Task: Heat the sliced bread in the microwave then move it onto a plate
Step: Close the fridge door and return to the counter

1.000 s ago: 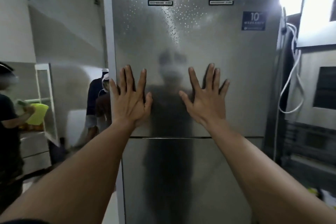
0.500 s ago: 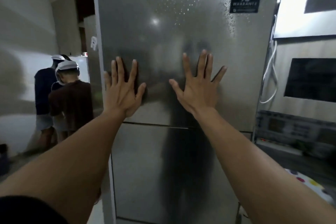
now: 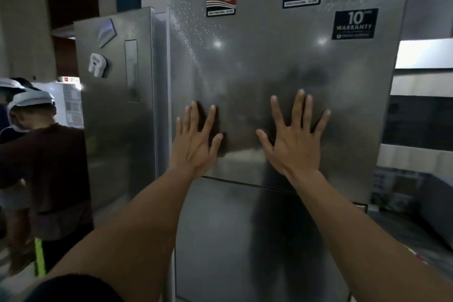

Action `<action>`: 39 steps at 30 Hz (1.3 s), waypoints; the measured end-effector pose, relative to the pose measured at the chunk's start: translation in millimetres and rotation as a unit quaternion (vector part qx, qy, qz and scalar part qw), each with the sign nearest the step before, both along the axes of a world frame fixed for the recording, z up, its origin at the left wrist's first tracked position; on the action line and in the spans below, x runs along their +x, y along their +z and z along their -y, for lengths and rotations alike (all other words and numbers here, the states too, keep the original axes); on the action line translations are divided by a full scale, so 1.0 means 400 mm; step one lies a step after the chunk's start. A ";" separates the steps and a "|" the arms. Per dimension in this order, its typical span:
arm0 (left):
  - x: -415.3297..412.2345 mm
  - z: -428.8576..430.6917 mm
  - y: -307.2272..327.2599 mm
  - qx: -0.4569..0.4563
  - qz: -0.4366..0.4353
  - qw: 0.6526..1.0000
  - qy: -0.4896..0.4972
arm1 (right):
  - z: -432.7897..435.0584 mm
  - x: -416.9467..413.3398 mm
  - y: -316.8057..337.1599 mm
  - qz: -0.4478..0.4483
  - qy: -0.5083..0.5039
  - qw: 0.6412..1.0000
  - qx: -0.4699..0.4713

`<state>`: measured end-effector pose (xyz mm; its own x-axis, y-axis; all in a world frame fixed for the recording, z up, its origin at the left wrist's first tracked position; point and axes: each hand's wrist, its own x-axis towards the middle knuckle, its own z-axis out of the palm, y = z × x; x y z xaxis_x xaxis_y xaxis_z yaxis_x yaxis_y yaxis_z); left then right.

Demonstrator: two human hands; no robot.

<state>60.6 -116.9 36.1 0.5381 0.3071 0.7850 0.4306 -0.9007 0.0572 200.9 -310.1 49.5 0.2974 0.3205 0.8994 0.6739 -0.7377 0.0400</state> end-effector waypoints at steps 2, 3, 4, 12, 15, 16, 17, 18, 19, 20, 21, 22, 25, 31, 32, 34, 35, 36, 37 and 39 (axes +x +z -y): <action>0.029 -0.024 -0.005 -0.007 -0.004 1.000 -0.025 | -0.010 0.003 -0.003 -0.009 -0.022 1.000 -0.004; 0.041 -0.033 -0.009 -0.013 -0.004 0.999 -0.034 | -0.012 0.005 -0.007 -0.011 -0.029 0.999 -0.008; 0.056 -0.041 -0.012 -0.020 0.000 0.999 -0.048 | -0.013 0.006 -0.008 -0.011 -0.037 0.999 -0.012; 0.107 -0.054 -0.030 -0.018 0.046 0.995 -0.082 | -0.009 -0.019 0.006 -0.032 -0.065 0.997 -0.032; 0.117 -0.040 -0.025 -0.016 0.065 0.994 -0.082 | 0.007 -0.026 0.011 -0.030 -0.067 0.996 -0.048; 0.119 -0.033 -0.019 -0.006 0.067 0.994 -0.083 | 0.015 -0.029 0.013 -0.028 -0.070 0.996 -0.054; 0.123 -0.019 -0.012 0.011 0.064 0.994 -0.093 | 0.029 -0.035 0.011 -0.028 -0.077 0.995 -0.061; 0.126 -0.003 -0.005 0.032 0.058 0.992 -0.110 | 0.046 -0.042 0.008 -0.032 -0.082 0.994 -0.064; 0.131 0.013 0.003 0.052 0.055 0.988 -0.132 | 0.064 -0.047 0.005 -0.041 -0.086 0.994 -0.063; 0.138 0.039 0.010 0.067 0.056 0.984 -0.158 | 0.094 -0.054 0.001 -0.054 -0.091 0.993 -0.056; 0.145 0.062 0.017 0.076 0.062 0.979 -0.179 | 0.123 -0.059 -0.001 -0.072 -0.092 0.992 -0.047; 0.153 0.087 0.024 0.080 0.069 0.975 -0.198 | 0.156 -0.062 -0.001 -0.089 -0.094 0.991 -0.040; 0.192 0.186 0.041 0.084 0.080 0.961 -0.251 | 0.271 -0.070 0.006 -0.116 -0.124 0.985 -0.034; 0.284 0.443 0.036 0.086 0.071 0.936 -0.334 | 0.504 -0.076 0.011 -0.156 -0.211 0.965 -0.020; 0.296 0.484 0.031 0.089 0.065 0.930 -0.350 | 0.544 -0.075 0.009 -0.167 -0.220 0.961 -0.017; 0.322 0.560 0.025 0.100 0.059 0.920 -0.375 | 0.618 -0.069 0.005 -0.181 -0.237 0.954 -0.015; 0.334 0.593 0.023 0.104 0.060 0.916 -0.382 | 0.652 -0.065 0.003 -0.185 -0.245 0.952 -0.014; 0.347 0.633 0.021 0.106 0.062 0.914 -0.387 | 0.692 -0.060 0.001 -0.191 -0.254 0.948 -0.010; 0.362 0.671 0.017 0.106 0.065 0.913 -0.389 | 0.731 -0.052 -0.001 -0.195 -0.262 0.945 -0.004; 0.396 0.748 0.010 0.105 0.061 0.911 -0.395 | 0.810 -0.034 -0.004 -0.199 -0.278 0.940 0.009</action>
<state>218.9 -415.9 40.2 0.4308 -0.3006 0.8509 -0.3536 -0.9237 -0.1473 187.1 -634.3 48.1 0.7276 0.0023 0.6860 0.1441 -0.9782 -0.1497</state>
